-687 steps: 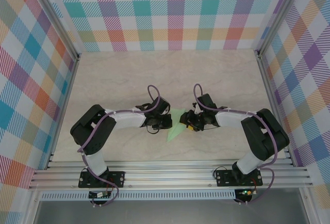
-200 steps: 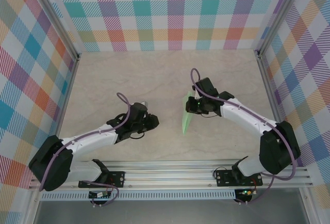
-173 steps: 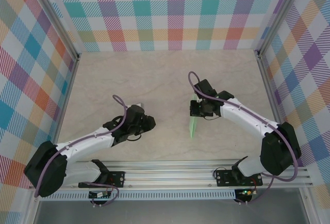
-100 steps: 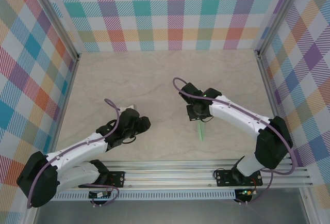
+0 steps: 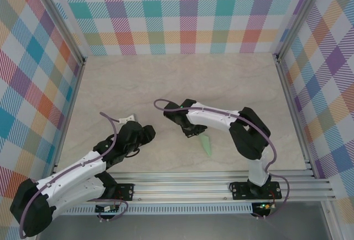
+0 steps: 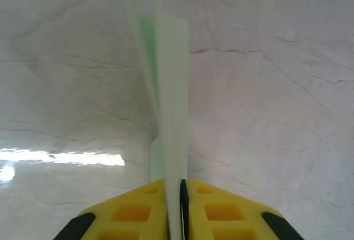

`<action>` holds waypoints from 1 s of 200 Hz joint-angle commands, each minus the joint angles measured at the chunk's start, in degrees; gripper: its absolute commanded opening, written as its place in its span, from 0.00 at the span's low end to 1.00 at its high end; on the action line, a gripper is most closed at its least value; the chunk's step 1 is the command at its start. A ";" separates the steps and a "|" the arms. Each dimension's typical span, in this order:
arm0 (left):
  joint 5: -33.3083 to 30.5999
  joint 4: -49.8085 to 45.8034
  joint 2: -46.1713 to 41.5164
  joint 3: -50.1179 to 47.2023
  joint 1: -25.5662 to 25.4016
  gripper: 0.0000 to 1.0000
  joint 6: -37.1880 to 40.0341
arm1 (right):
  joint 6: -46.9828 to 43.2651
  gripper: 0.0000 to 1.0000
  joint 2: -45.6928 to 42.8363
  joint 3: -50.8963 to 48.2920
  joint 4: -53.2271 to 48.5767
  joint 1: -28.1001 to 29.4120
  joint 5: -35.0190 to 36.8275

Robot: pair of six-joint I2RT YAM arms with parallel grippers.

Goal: Fold a paper plane with a square sheet of paper (pick it up from the middle)
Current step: Turn over the paper at the bottom-center of the table.

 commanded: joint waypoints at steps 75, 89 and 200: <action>-1.43 -3.77 -4.02 -2.33 0.91 0.56 -2.16 | 0.99 0.59 -0.53 2.08 10.25 5.11 -19.70; -0.64 -3.26 -3.97 -2.49 0.88 0.56 -2.08 | -0.24 0.66 -5.03 -0.21 12.90 5.01 -20.49; 14.87 6.79 7.53 -2.04 -0.62 0.55 -1.34 | -0.35 0.11 -29.35 -35.41 35.61 -5.83 -47.26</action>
